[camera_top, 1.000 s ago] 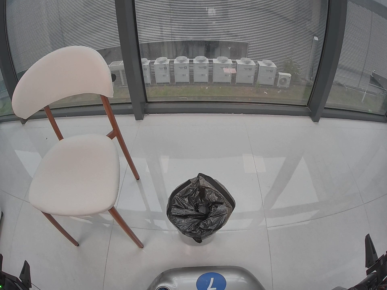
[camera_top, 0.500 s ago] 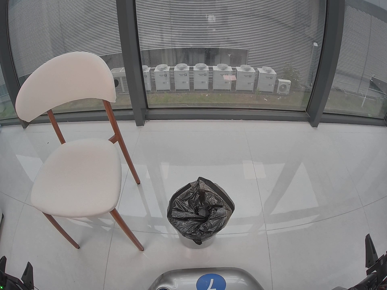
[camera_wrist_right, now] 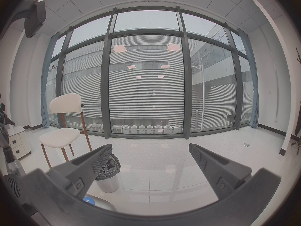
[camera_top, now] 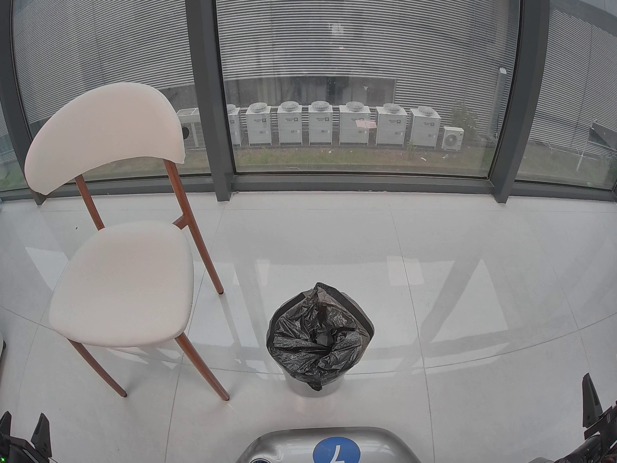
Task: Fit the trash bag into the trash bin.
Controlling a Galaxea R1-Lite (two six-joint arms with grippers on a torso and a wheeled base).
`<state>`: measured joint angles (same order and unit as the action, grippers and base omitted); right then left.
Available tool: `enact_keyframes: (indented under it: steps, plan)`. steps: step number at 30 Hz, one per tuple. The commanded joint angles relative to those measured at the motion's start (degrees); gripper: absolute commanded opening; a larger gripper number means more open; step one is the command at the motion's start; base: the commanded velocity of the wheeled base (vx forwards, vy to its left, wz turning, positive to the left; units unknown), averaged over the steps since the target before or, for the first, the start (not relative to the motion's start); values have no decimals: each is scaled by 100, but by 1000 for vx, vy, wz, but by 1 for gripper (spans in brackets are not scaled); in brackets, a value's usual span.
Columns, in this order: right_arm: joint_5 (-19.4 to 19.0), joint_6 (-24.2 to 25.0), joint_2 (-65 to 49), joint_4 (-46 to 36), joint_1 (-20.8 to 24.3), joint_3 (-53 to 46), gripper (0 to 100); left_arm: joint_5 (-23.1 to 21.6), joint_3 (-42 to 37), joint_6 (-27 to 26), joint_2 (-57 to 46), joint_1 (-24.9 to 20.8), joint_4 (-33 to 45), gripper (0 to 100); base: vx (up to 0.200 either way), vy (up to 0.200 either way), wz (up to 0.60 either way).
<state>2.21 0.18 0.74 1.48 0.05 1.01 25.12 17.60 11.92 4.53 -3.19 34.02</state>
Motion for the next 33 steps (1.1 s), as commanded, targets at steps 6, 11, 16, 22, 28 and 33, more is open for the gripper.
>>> enact_keyframes:
  steps: [6,11,16,22,28,33]
  plan:
    - [-1,-1,-74,11,4,-101,100,-1045,-293,-146,-453,275,-607,100,0,0,0]
    - [-1,-1,-74,11,-5,-101,100,-2284,-310,-955,-453,284,-643,100,0,0,0]
    - [-1,-1,-74,2,4,-101,100,-3637,-407,-1931,-453,284,-810,100,0,0,0]
    - [-1,-1,-74,2,4,-101,100,-3049,-978,-1517,-453,284,-1952,100,0,0,0]
    - [8,-1,-74,11,4,-101,100,-2337,-1734,-1210,-453,284,-3332,100,0,0,0]
    - [-1,-1,-74,2,-5,-101,100,-2363,-1752,-1122,-453,293,-3429,100,0,0,0]
